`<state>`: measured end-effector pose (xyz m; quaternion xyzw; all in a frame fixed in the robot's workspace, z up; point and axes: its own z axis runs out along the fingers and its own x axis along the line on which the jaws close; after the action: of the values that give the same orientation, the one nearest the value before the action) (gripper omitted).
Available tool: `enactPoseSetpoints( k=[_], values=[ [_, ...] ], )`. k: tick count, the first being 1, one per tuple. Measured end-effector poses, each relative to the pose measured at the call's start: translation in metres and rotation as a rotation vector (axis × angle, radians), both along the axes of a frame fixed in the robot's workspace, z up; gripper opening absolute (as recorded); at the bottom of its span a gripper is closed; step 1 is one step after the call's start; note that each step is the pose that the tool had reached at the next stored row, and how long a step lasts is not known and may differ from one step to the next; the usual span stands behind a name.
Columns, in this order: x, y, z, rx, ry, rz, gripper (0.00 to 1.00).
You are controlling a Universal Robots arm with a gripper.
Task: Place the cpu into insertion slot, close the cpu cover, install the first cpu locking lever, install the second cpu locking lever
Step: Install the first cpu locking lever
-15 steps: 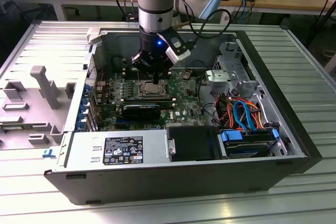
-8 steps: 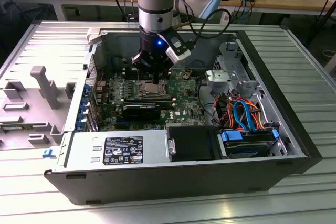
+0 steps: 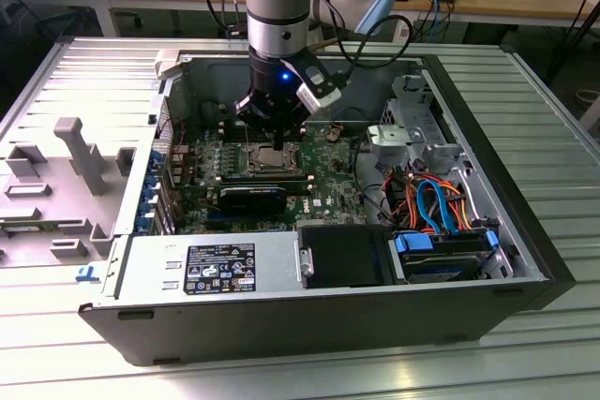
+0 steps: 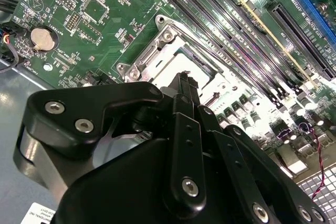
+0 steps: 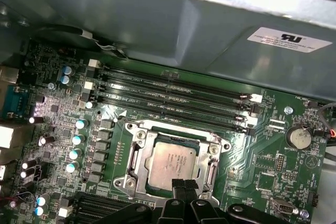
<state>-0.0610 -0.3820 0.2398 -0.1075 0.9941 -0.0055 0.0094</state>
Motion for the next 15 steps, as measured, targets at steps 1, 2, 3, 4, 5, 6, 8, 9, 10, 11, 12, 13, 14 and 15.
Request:
enactPoseSetpoints(
  k=[1, 2, 3, 4, 5, 6, 8, 9, 10, 11, 12, 13, 14, 15],
  values=[
    [0.0000, 0.0000, 0.0000, 0.0000, 0.0000, 0.001, 0.11],
    [0.0000, 0.0000, 0.0000, 0.0000, 0.0000, 0.002, 0.11],
    [0.0000, 0.0000, 0.0000, 0.0000, 0.0000, 0.003, 0.11],
    [0.0000, 0.0000, 0.0000, 0.0000, -0.0001, 0.005, 0.11],
    [0.0000, 0.0000, 0.0000, 0.0000, -0.0001, 0.007, 0.11],
    [0.0000, 0.0000, 0.0000, 0.0000, -0.0001, 0.008, 0.11],
    [0.0000, 0.0000, 0.0000, 0.0000, -0.0001, 0.012, 0.11],
    [0.0000, 0.0000, 0.0000, 0.0000, 0.0000, 0.014, 0.11],
    [0.0000, 0.0000, 0.0000, 0.0000, -0.0001, 0.015, 0.11],
    [0.0000, 0.0000, 0.0000, 0.0000, -0.0001, 0.016, 0.11],
    [0.0000, 0.0000, 0.0000, 0.0000, -0.0001, 0.018, 0.11],
    [0.0000, 0.0000, 0.0000, 0.0000, 0.0000, 0.018, 0.11],
    [0.0000, 0.0000, 0.0000, 0.0000, 0.0000, 0.019, 0.11],
    [0.0000, 0.0000, 0.0000, 0.0001, 0.0001, 0.020, 0.11]
  ],
)
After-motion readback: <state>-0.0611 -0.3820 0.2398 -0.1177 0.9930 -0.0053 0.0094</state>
